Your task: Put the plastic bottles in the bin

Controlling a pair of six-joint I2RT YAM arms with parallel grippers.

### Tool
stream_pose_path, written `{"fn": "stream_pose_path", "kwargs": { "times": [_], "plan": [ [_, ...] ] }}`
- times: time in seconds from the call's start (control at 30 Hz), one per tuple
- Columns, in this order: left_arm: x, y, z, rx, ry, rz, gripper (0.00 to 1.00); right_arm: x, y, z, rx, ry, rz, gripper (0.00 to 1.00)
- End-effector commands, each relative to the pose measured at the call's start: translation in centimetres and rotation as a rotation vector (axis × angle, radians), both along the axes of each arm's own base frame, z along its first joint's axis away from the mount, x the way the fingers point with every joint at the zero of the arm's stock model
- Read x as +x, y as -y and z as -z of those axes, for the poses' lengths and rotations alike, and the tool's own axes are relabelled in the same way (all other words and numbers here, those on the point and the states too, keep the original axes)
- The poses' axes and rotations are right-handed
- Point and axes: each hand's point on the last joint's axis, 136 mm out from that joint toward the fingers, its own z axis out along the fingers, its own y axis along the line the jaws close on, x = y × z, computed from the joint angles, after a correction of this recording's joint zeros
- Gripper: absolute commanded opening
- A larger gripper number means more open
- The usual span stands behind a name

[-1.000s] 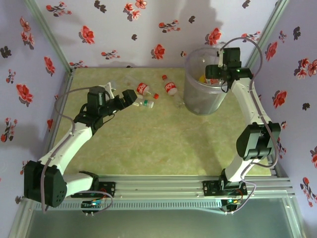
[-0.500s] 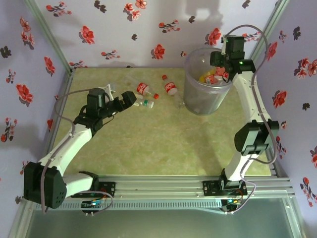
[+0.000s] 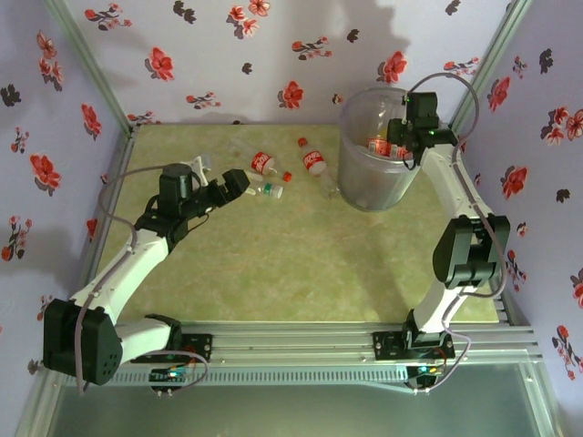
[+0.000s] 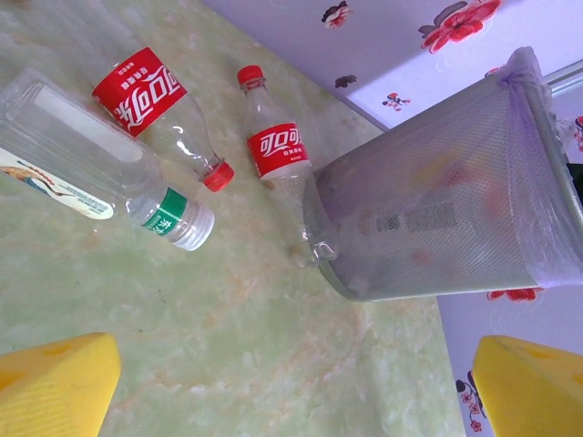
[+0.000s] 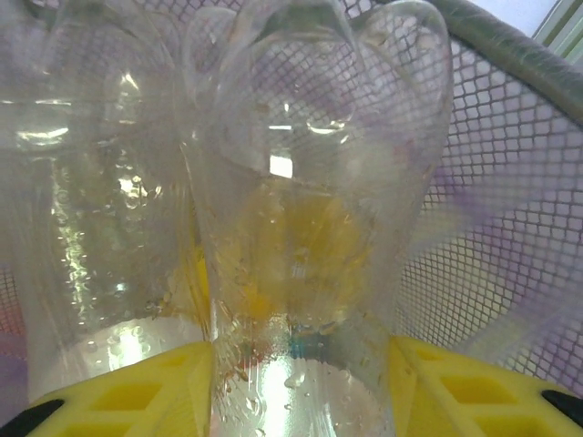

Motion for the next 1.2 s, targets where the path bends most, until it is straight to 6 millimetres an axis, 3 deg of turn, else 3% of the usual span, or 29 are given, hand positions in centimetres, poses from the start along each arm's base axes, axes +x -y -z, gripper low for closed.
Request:
{"fn": "stream_pose_path", "kwargs": {
  "times": [0.0, 0.23, 0.37, 0.47, 0.7, 0.87, 1.0, 1.17],
  "plan": [
    [0.1, -0.1, -0.2, -0.007, 0.016, 0.004, 1.00, -1.2, 0.1, 1.4, 0.024, -0.057, 0.006, 0.53],
    [0.3, 0.0, 0.3, -0.005, 0.003, 0.003, 1.00, -0.9, -0.4, -5.0, 0.043, 0.054, -0.022, 0.68],
    [0.5, 0.0, 0.5, -0.005, -0.001, 0.002, 1.00, -1.3, -0.6, -7.8, 0.055, 0.104, -0.035, 0.71],
    [0.6, 0.0, 0.6, -0.003, -0.003, 0.002, 1.00, -1.1, -0.7, -7.8, 0.058, 0.104, -0.038, 0.70],
    [1.3, -0.2, 2.1, 0.046, -0.052, -0.014, 1.00, -0.5, -0.9, -4.6, 0.077, 0.046, -0.033, 0.66],
    [2.6, -2.4, 4.4, 0.178, -0.150, -0.143, 1.00, -1.7, -1.2, -7.1, 0.100, 0.099, -0.044, 0.68],
    [4.4, -4.4, 5.7, 0.225, -0.188, -0.316, 1.00, -4.0, -1.9, -9.6, 0.149, 0.152, -0.074, 0.73],
    [6.9, -3.9, 8.0, 0.210, -0.280, -0.389, 1.00, -7.4, -4.7, -10.6, 0.308, 0.162, -0.190, 0.88]
  ]
}}
